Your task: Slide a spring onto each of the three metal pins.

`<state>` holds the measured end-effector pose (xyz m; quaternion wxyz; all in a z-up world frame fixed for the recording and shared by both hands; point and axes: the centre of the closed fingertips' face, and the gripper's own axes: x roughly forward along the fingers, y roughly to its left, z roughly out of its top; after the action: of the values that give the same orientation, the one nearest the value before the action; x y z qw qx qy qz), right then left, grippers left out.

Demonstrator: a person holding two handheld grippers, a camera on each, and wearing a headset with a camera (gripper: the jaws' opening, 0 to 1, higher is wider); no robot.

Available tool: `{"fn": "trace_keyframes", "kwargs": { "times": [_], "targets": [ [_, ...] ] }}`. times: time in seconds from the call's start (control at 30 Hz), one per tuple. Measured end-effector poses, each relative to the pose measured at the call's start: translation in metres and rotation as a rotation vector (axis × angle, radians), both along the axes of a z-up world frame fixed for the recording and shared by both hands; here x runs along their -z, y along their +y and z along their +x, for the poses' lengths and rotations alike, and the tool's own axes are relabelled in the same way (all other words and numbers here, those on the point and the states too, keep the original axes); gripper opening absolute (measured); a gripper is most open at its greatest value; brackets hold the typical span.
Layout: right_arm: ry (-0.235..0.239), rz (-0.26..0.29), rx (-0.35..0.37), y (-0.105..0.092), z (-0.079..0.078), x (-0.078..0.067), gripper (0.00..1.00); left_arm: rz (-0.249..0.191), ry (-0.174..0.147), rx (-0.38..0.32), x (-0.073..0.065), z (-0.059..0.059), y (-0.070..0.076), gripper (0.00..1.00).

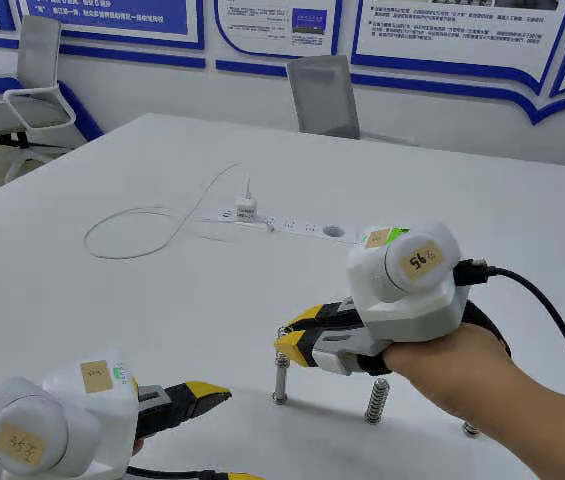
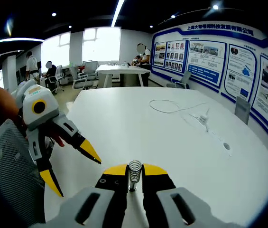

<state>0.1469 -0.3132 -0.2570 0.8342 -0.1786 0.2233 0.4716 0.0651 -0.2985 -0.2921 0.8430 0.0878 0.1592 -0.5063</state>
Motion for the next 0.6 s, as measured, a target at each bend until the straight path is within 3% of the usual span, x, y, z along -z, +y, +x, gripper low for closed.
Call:
{"fn": "trace_keyframes", "kwargs": {
  "times": [0.6],
  "targets": [
    [0.004, 0.014, 0.013, -0.0001, 0.0006, 0.0000, 0.12, 0.001, 0.000, -0.002, 0.0004, 0.0002, 0.0013, 0.59]
  ]
}}
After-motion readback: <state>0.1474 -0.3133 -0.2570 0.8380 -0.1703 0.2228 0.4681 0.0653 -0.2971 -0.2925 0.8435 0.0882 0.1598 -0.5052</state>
